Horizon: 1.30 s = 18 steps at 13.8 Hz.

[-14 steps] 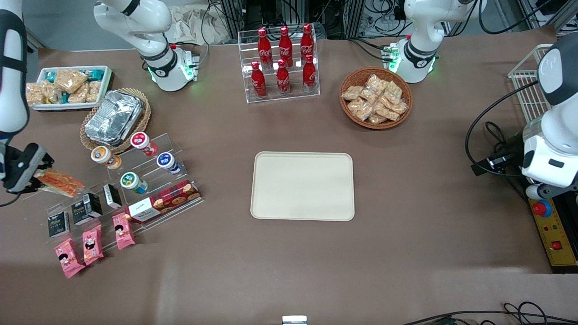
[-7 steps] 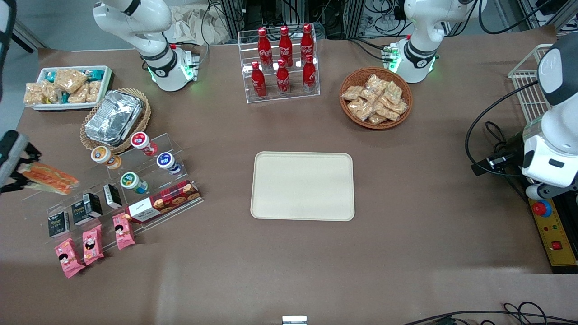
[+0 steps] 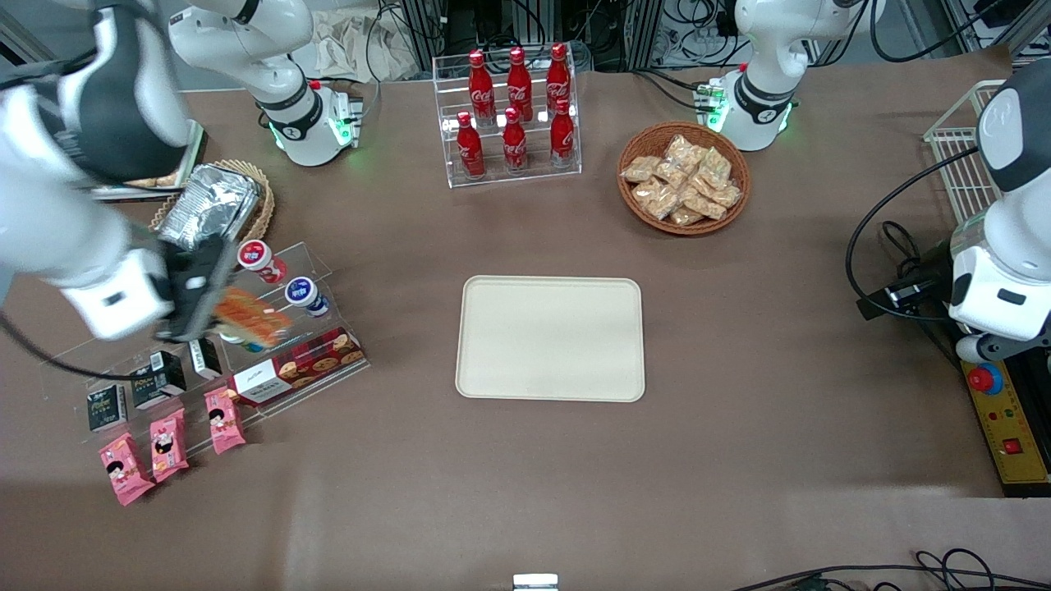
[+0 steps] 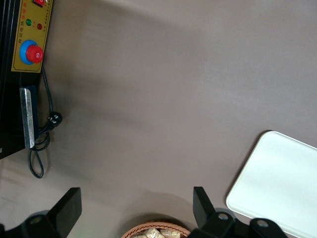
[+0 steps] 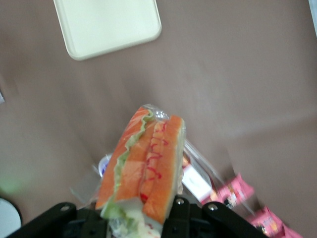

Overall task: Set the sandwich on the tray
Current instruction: 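Carry the held sandwich over the cream tray with the right gripper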

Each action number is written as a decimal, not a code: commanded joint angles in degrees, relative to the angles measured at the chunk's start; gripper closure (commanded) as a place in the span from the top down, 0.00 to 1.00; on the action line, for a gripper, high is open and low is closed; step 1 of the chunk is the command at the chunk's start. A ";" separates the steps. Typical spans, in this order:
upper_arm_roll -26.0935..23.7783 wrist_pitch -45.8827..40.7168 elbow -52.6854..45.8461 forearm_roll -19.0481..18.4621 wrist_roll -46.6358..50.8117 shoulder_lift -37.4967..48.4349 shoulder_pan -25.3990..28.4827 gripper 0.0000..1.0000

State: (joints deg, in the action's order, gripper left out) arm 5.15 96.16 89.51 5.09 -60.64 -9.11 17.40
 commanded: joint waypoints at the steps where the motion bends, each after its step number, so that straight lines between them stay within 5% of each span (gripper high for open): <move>1: -1.37 6.46 -2.23 0.80 6.48 -4.76 5.25 0.35; 4: -1.64 13.51 -2.32 0.80 14.23 -8.63 10.97 0.35; 10: -1.55 27.49 -2.41 0.63 14.85 -18.03 19.42 0.35; 18: -1.55 42.53 -2.41 0.71 15.11 -25.95 23.73 0.36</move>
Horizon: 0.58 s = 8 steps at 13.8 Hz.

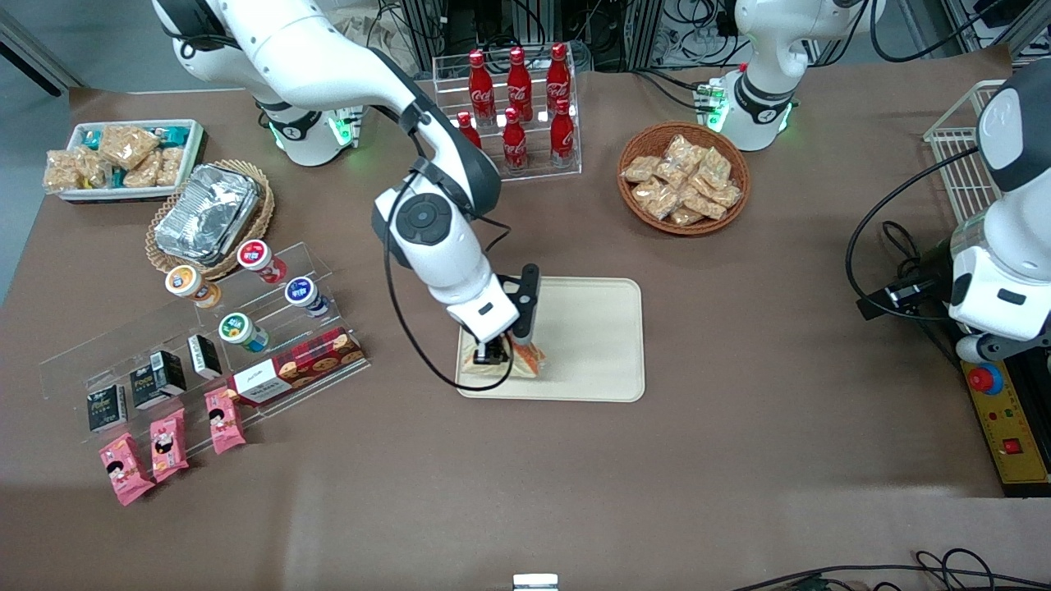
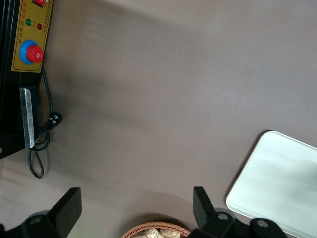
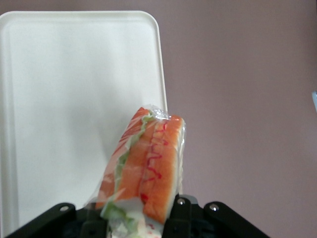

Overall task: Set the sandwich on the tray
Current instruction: 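Carry the held sandwich over the cream tray with the right gripper, then lower the sandwich onto the tray and open the right gripper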

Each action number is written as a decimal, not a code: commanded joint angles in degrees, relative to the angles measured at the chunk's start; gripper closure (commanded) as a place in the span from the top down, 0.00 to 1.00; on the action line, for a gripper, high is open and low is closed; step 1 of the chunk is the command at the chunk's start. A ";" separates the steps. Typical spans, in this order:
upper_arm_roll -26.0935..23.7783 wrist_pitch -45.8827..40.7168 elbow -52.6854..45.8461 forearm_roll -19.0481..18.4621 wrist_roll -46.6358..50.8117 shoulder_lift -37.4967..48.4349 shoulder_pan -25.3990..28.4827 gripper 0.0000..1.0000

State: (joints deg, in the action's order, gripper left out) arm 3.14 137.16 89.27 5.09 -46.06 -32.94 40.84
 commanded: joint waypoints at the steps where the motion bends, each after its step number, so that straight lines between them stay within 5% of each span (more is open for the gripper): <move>1: 0.46 2.49 -2.17 0.71 1.06 -3.26 0.29 0.36; 8: 0.55 9.62 -2.08 0.62 1.59 -8.89 0.29 0.47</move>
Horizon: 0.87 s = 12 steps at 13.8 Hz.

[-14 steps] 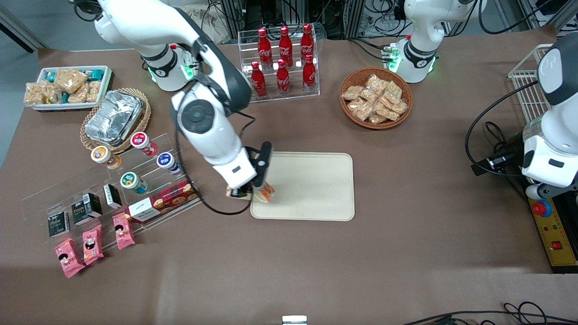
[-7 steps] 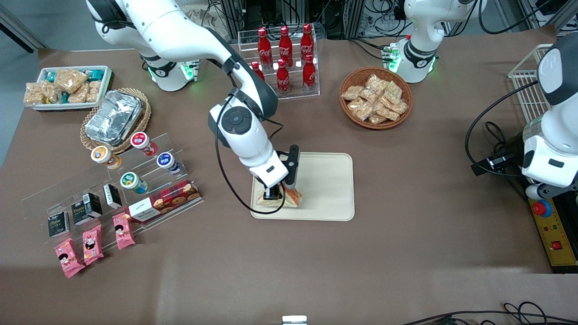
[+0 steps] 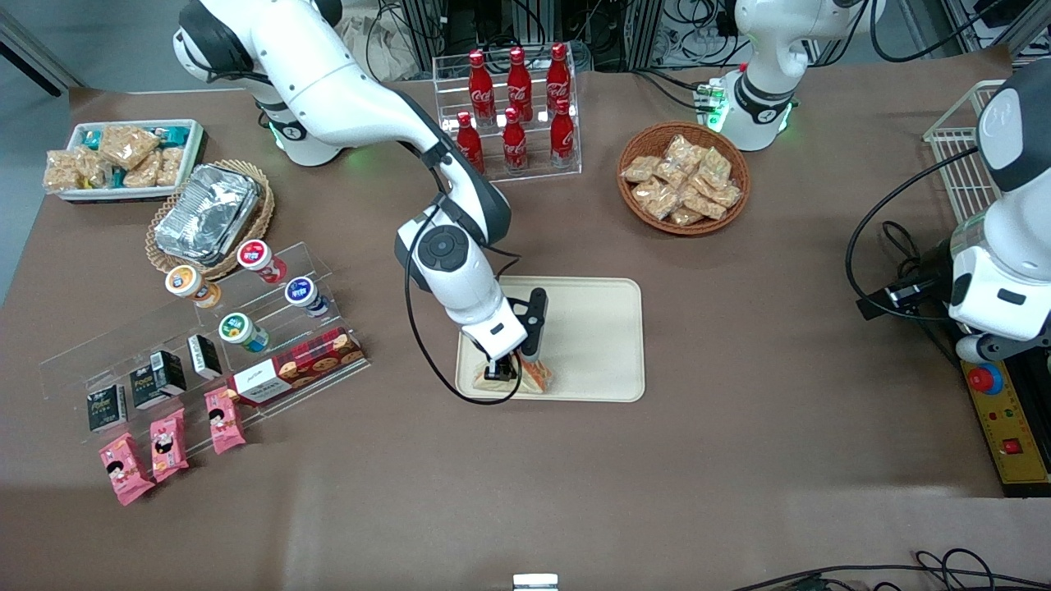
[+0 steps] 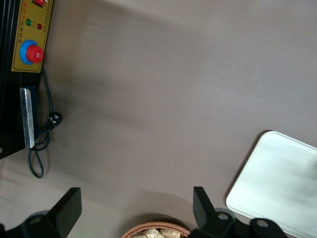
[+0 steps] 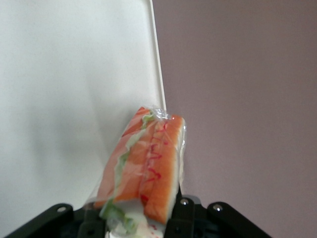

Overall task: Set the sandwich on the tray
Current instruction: 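Lower the sandwich onto the tray and open the right gripper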

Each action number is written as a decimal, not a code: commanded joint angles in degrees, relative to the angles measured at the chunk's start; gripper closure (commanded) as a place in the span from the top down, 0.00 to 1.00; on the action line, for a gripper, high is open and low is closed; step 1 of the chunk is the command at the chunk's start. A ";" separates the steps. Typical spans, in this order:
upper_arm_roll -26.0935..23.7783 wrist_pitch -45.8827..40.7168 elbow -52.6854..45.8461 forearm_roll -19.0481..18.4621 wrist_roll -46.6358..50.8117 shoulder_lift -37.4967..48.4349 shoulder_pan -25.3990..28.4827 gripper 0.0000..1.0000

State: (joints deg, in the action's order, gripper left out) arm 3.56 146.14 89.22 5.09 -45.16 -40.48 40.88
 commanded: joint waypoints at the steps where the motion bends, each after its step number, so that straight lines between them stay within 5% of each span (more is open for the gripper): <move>1: 0.13 0.73 -2.03 0.62 0.69 -1.61 0.26 0.48; 2: 0.13 0.82 -2.03 0.62 0.78 -1.79 0.26 0.54; 3: 0.13 0.82 -1.95 0.88 0.95 -1.97 0.26 0.78; 5: 0.13 0.82 -1.95 0.97 1.04 -1.88 0.26 0.98; 9: 0.30 0.12 -1.95 4.12 0.78 0.65 -0.79 0.98; 12: 0.22 -9.70 -1.24 5.72 0.60 6.46 -7.63 0.98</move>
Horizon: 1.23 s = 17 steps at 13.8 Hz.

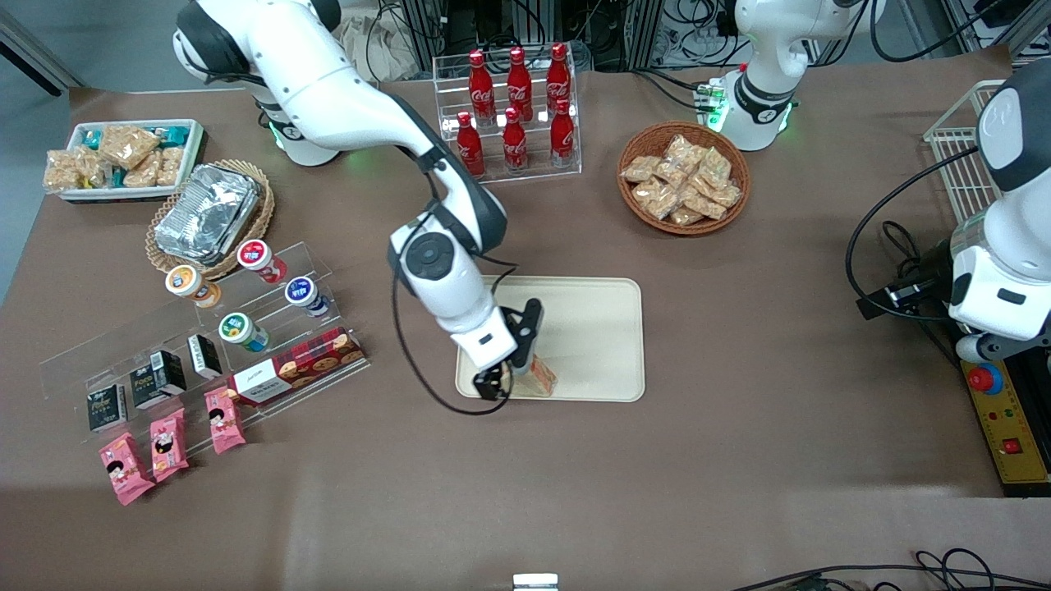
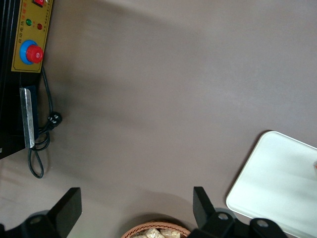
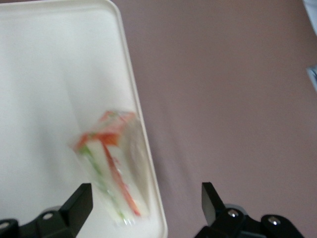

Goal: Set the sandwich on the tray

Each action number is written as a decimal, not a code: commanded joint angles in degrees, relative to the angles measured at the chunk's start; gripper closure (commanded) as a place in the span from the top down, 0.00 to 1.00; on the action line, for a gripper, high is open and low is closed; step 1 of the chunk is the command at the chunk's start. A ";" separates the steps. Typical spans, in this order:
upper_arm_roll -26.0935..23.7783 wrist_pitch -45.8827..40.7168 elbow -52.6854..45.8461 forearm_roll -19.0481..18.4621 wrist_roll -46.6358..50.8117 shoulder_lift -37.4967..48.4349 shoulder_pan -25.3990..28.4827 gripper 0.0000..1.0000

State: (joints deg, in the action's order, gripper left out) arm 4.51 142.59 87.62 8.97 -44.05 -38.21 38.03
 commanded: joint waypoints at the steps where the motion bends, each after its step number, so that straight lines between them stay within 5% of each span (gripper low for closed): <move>1: -0.90 -7.57 0.45 2.27 -0.43 5.15 -6.81 0.98; 4: -0.12 -11.44 0.45 8.76 1.50 7.44 -10.41 0.98; 11: 0.41 -33.06 -0.08 8.95 2.04 18.07 -26.67 0.98; 17: 10.86 -45.81 0.01 6.51 8.86 24.75 -26.61 0.98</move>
State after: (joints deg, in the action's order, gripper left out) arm 13.14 100.00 86.77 16.17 -40.03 -16.09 10.67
